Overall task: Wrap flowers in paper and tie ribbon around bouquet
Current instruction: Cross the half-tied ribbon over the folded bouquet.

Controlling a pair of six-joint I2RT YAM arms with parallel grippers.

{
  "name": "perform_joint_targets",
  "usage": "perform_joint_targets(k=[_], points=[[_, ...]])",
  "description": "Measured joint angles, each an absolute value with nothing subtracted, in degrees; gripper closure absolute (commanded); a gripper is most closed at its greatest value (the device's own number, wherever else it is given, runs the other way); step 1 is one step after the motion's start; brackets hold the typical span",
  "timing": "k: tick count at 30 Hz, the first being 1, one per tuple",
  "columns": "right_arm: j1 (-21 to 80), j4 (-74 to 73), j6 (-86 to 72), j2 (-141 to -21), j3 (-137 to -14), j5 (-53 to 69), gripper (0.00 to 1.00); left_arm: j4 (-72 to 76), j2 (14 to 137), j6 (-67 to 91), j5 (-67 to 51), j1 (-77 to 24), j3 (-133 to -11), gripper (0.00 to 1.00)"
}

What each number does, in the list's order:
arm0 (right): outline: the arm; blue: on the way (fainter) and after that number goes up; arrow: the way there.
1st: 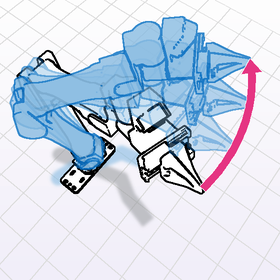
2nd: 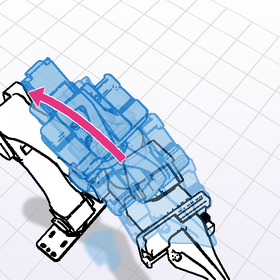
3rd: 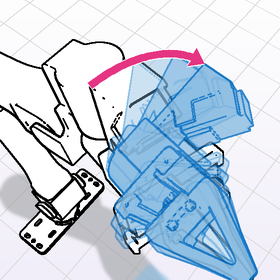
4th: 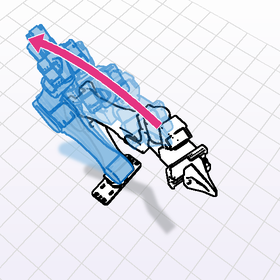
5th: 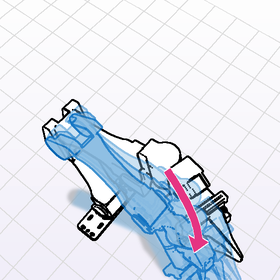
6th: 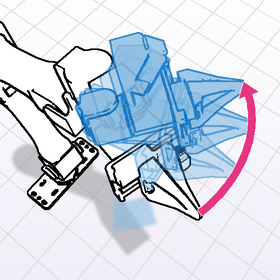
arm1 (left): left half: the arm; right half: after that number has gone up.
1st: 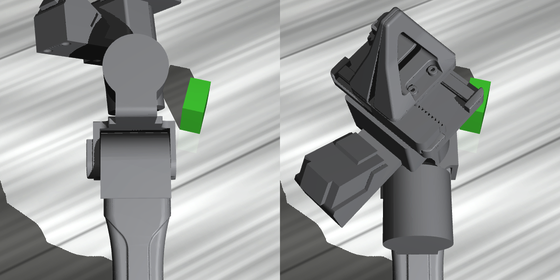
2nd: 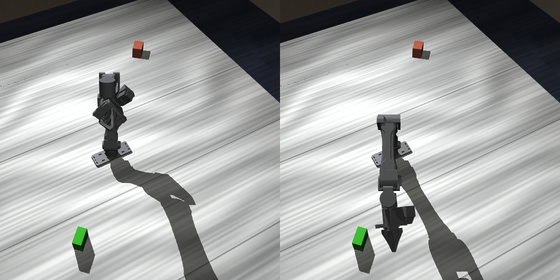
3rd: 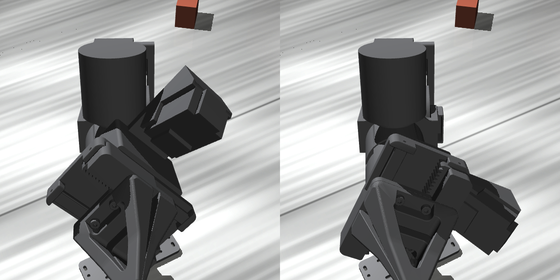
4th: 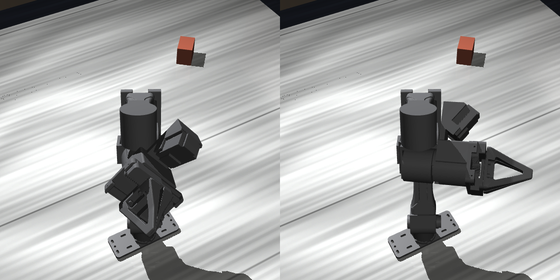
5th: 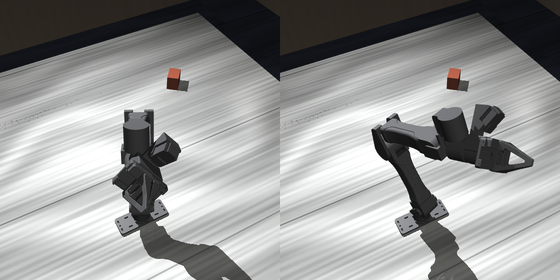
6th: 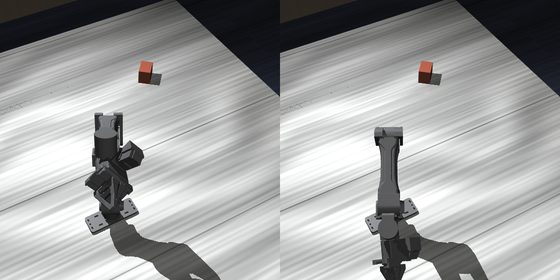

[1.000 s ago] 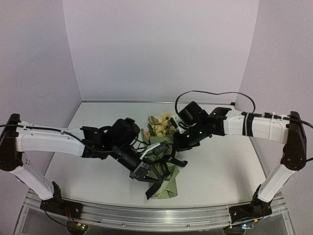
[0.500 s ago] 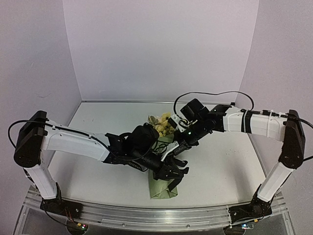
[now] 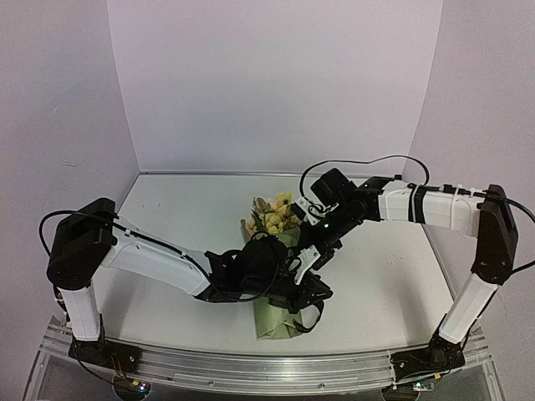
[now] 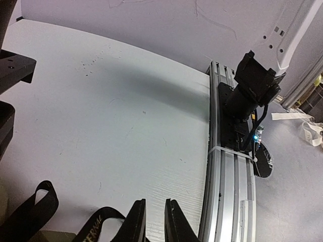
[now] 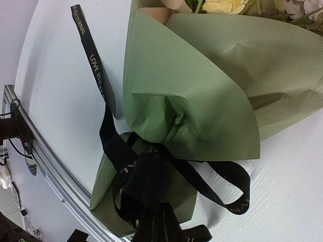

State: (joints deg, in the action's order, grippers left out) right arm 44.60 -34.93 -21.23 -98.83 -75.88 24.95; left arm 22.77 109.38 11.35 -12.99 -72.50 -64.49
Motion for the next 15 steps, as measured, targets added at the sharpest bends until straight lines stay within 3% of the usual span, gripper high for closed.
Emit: perform_joint_targets(k=[8, 15], points=[[44.35, -35.40, -21.04, -98.83, -76.22, 25.19, 1.00, 27.34, 110.30, 12.02, -9.70, -72.82, -64.25, 0.53], [45.35, -35.64, -21.03, -98.83, -76.60, 25.26, 1.00, 28.09, 102.29, 14.86, -7.88, -72.70, -57.51, 0.46]])
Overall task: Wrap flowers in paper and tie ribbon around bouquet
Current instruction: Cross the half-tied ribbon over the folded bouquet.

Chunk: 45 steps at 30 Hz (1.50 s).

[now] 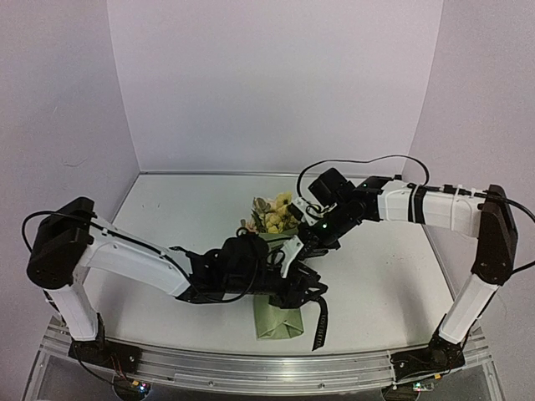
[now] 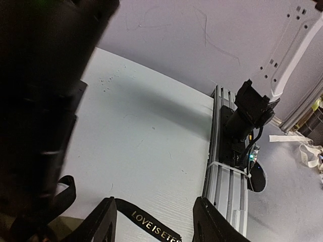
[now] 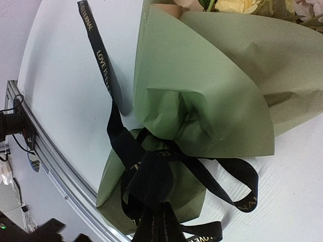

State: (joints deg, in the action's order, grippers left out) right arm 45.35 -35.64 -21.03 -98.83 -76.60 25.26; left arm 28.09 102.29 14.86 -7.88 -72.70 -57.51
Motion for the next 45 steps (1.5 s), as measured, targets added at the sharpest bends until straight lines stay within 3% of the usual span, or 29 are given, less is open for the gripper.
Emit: perform_joint_targets(k=[7, 13, 19, 34, 45], points=[[47.26, -35.56, -19.78, -98.24, -75.93, 22.39, 1.00, 28.03, 86.55, 18.31, -4.30, -70.47, -48.68, 0.54], [49.21, -34.29, -18.88, -95.72, -72.88, 18.08, 1.00, 25.40, 81.23, 20.81, -4.97, -61.24, -43.61, 0.56], [51.36, -32.21, -17.74, -95.02, -72.29, 13.27, 1.00, 19.89, 81.95, 19.87, -11.45, -55.30, -43.94, 0.56], [53.17, -30.89, -15.96, -95.00, -72.34, 11.23, 1.00, 8.77, 95.13, 13.22, -21.01, -52.45, -56.26, 0.56], [53.39, -31.19, -15.46, -95.00, -73.69, 13.28, 1.00, 8.37, 98.51, 11.89, -26.82, -52.29, -58.81, 0.54]])
